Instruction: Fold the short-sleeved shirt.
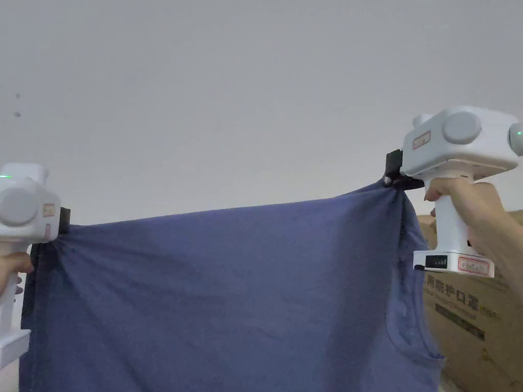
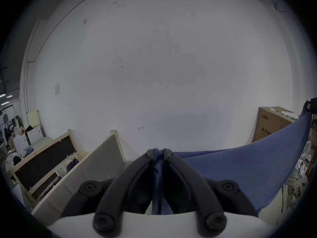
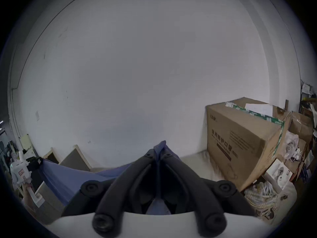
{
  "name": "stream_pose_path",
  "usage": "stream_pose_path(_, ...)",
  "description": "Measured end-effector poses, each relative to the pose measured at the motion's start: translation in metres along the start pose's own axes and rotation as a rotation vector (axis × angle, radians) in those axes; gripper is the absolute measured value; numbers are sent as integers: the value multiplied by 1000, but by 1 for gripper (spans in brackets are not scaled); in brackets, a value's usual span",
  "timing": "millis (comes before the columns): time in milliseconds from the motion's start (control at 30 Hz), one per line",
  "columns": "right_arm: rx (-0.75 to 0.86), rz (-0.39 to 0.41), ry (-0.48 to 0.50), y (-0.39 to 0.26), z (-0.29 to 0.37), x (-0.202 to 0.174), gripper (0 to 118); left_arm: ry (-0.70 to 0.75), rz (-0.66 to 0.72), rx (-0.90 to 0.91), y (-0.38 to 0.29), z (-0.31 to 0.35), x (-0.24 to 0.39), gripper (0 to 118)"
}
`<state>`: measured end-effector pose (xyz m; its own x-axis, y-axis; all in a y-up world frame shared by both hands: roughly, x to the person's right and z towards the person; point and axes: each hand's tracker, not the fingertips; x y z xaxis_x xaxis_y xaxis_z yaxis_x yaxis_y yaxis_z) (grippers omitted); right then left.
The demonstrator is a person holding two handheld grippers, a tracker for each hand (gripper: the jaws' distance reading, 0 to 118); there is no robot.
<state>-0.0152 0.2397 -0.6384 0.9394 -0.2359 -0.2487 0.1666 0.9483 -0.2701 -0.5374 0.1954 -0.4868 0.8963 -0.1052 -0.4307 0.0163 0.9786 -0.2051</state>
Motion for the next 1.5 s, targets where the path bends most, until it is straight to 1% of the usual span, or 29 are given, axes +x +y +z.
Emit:
stream_pose_path(100,31,-34,-3,10,-8,1,4,-2,8,45,13,-16,2,8)
stream_pose_path(133,32,-31,-1,11,-11,0,4,10,-4,67,15,-19,5,8)
stream_pose_path(200,33,-6,-16,8,-18,-2,4,25,-13,88,11,-26,9,8)
stream_pose_path(300,9,21,-32,-13,-36,-1,4,27,-21,71,-13,-47,16,8)
stream_pose_path(400,-92,62,-75,-54,-71,4,4,30,-62,13,-61,-78,26,8)
stream_pose_path(433,-130,67,-89,-70,-85,7,4,33,-93,-29,-82,-89,31,8)
stream_pose_path(500,-217,52,-91,-107,-113,15,4,44,-129,-123,-124,-115,40,8)
stream_pose_path(567,-313,44,-83,-157,-143,22,4,54,-122,-230,-175,-143,48,8)
stream_pose_path(633,-435,62,-88,-207,-171,30,4,51,-112,-343,-226,-164,55,8)
stream_pose_path(667,-484,88,-112,-236,-185,34,4,39,-134,-406,-253,-173,59,8)
stream_pose_path(700,-529,96,-135,-262,-196,40,4,37,-146,-447,-278,-179,63,8)
stream_pose_path(767,-628,48,-148,-316,-214,56,4,36,-209,-531,-328,-186,72,8)
stream_pose_path(800,-662,3,-149,-339,-219,64,4,32,-215,-562,-346,-186,74,8)
stream_pose_path(867,-738,-53,-154,-382,-232,87,4,17,-191,-631,-383,-186,74,8)
stream_pose_path(900,-760,-48,-143,-398,-231,91,4,7,-170,-664,-395,-186,72,8)
stream_pose_path(967,-801,-29,-160,-428,-223,100,4,4,-139,-695,-416,-178,69,8)
stream_pose_path(1067,-813,-71,-140,-456,-197,117,4,2,-154,-689,-430,-154,67,8)
stream_pose_path(1100,-812,-73,-134,-463,-184,122,4,-1,-156,-687,-433,-145,65,8)
stream_pose_path(1200,-816,-72,-130,-481,-130,132,4,-29,-116,-661,-440,-108,56,8)
stream_pose_path(1300,-801,-114,-101,-495,-67,140,4,-50,-76,-657,-449,-60,44,8)
stream_pose_path(1367,-818,-105,-108,-506,-27,141,4,-68,-91,-657,-457,-22,37,8)
stream_pose_path(1500,-833,-80,-77,-525,59,141,4,-88,-152,-673,-470,43,19,8)
